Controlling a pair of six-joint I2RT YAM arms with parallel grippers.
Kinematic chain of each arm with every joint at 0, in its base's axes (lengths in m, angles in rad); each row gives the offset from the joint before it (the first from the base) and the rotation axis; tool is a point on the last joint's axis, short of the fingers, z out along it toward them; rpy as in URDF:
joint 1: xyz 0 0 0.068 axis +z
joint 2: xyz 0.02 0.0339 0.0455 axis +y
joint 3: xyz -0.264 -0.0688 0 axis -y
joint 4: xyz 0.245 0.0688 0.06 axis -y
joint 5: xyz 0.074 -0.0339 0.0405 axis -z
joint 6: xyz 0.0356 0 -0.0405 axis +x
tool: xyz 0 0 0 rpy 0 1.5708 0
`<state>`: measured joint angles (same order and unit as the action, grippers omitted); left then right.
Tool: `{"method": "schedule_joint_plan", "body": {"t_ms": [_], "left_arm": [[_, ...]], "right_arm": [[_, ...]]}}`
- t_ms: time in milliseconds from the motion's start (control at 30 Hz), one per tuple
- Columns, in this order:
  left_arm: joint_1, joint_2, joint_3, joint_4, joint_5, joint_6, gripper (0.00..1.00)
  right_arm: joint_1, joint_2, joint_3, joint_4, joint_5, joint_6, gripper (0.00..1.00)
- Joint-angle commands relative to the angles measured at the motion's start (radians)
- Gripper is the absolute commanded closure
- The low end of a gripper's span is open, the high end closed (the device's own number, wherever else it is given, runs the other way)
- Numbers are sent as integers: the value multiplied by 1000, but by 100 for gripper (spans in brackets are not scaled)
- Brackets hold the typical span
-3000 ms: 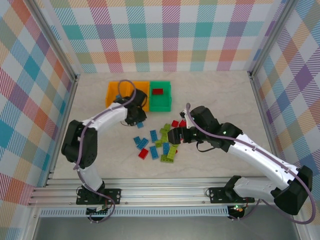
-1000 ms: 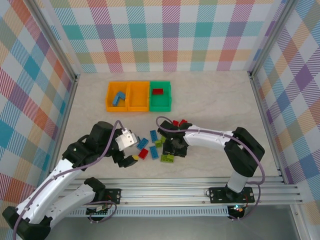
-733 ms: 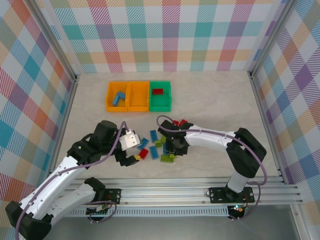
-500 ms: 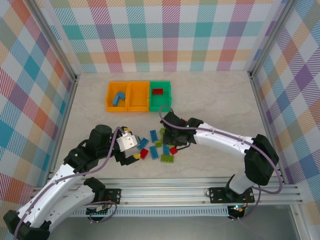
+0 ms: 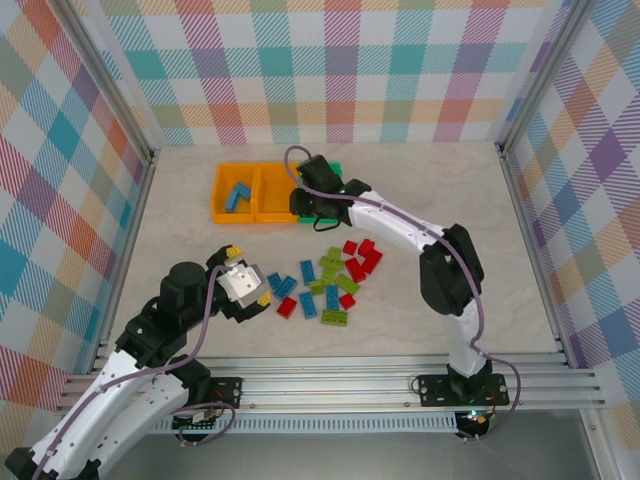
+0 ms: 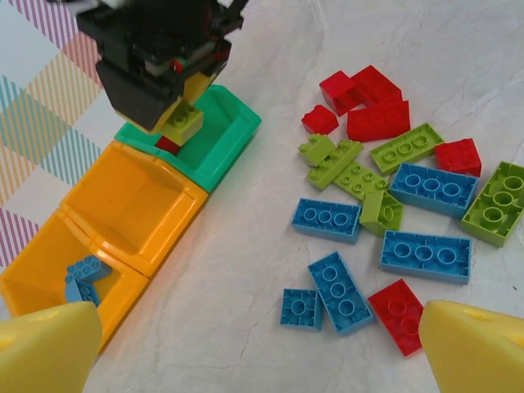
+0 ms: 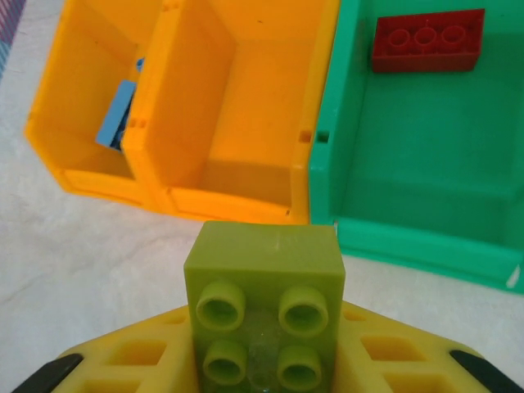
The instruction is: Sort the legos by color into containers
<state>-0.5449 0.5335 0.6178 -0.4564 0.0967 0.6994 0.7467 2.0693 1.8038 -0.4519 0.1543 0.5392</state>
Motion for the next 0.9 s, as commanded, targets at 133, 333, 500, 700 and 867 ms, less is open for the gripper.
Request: {"method": "schedule_joint_plan", "body": {"t_ms": [133,333,500,700,867], "left_arm": [[14,16,-1,28,11,-9,0],[16,22,-1,32,28,-12,0],[17,13,-4,34,74,-5,0],[17,15,-9,42,96,2,0],[19,21,-11,58,55,-31,0]], "right_arm": [[-20,121,178,6,-49,-103,62],[-25,264,384,-73,-65,-120,57],[-27,382,595,-211,-42,-133,36],[-27,322,528,-208,-34,-168,36],[-29,109,252,-100,-20,-217,36]]}}
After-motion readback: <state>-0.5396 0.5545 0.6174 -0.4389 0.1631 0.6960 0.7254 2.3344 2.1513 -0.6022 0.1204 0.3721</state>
